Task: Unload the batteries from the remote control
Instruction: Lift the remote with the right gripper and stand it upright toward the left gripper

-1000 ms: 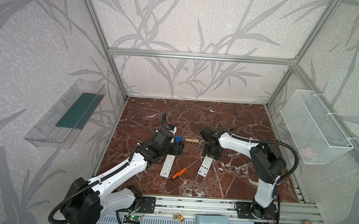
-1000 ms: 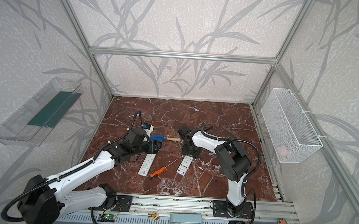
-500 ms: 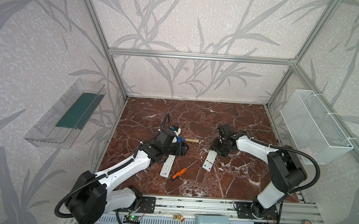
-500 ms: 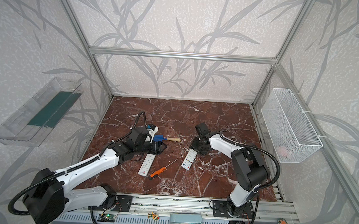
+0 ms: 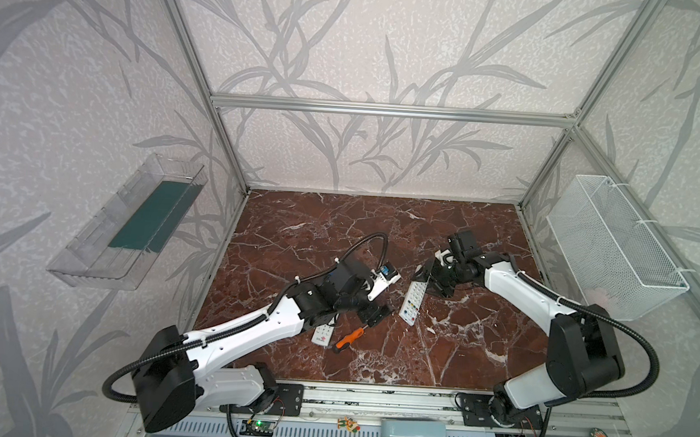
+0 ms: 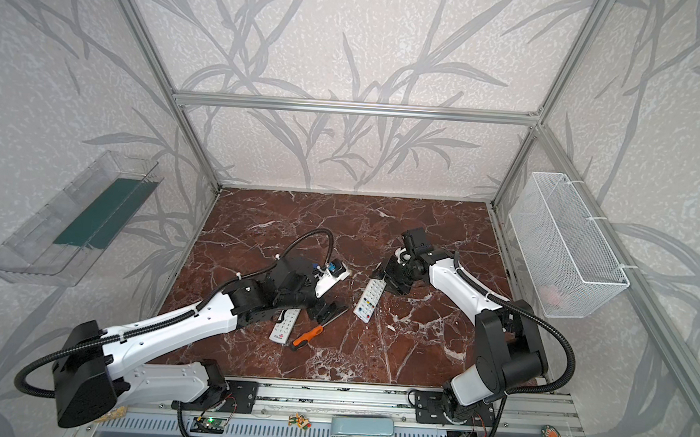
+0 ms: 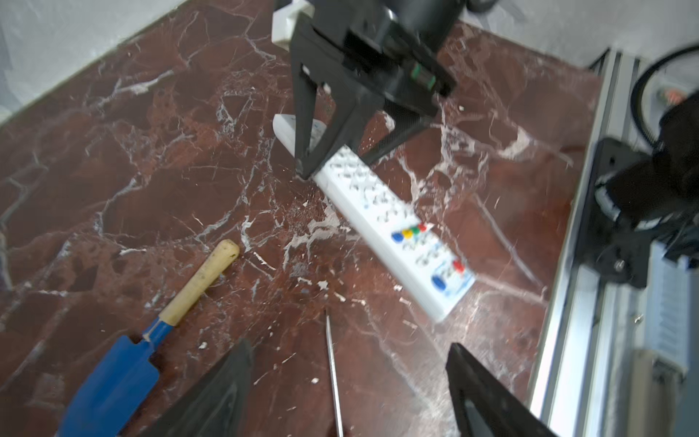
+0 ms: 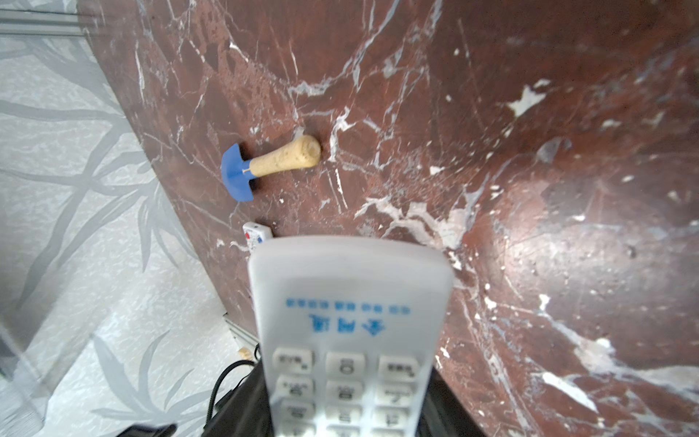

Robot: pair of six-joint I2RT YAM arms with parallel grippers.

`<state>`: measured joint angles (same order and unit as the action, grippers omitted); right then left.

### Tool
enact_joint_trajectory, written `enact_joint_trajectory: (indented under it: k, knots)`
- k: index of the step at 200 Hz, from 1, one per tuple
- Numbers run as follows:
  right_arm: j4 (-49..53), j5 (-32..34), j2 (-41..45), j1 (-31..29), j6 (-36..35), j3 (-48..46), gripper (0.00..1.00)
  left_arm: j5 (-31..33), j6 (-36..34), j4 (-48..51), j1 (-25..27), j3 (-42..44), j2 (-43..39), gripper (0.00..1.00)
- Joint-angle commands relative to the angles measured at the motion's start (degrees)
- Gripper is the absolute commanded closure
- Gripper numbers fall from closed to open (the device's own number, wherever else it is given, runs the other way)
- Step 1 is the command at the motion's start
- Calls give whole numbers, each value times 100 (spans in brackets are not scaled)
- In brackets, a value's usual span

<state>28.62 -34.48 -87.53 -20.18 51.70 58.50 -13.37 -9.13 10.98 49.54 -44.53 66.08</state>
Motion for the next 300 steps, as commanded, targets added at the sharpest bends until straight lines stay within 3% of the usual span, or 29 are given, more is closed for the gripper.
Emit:
enact_joint_trajectory:
  k: [1,22,56,113,129,151,178,213,229,254,272,300]
  knots:
    - [-130,-628,198,101,305,-149,68,-704,-1894,-657,60,549,-577,12]
    - [-570,-971,309,156,772,-381,68,-932,-2820,-716,96,968,-934,9]
    - [-849,-1175,542,157,1246,-436,68,-495,-2847,-2336,341,1544,-827,3]
    - [-1468,-1187,843,155,1987,-751,68,1813,-3277,-5739,1340,1714,797,2]
    - [-1635,-1122,901,156,2079,-844,68,1978,-2838,-6325,1359,1681,977,1]
    - [-2334,-892,1057,171,2322,-1137,68,1986,-2023,-6096,1357,1564,828,1]
    - [-3379,-551,1209,182,2356,-1496,69,2122,-813,-5189,1353,1596,166,1]
    - [-5157,-157,1312,239,2066,-1963,70,2116,1494,-3508,1227,1546,-1196,1]
    - [-5730,-251,1266,252,1602,-1901,71,1670,2601,-2370,832,1247,-1701,1]
    - [-6748,-772,1186,261,959,-1689,72,-33,4295,-1439,-289,828,-1860,1]
    - [-7548,-1384,1103,261,715,-1448,72,-1225,5170,-1617,-874,667,-1627,1]
    - [-7977,-2190,923,253,802,-873,72,-2656,6325,-2612,-1227,483,-813,1]
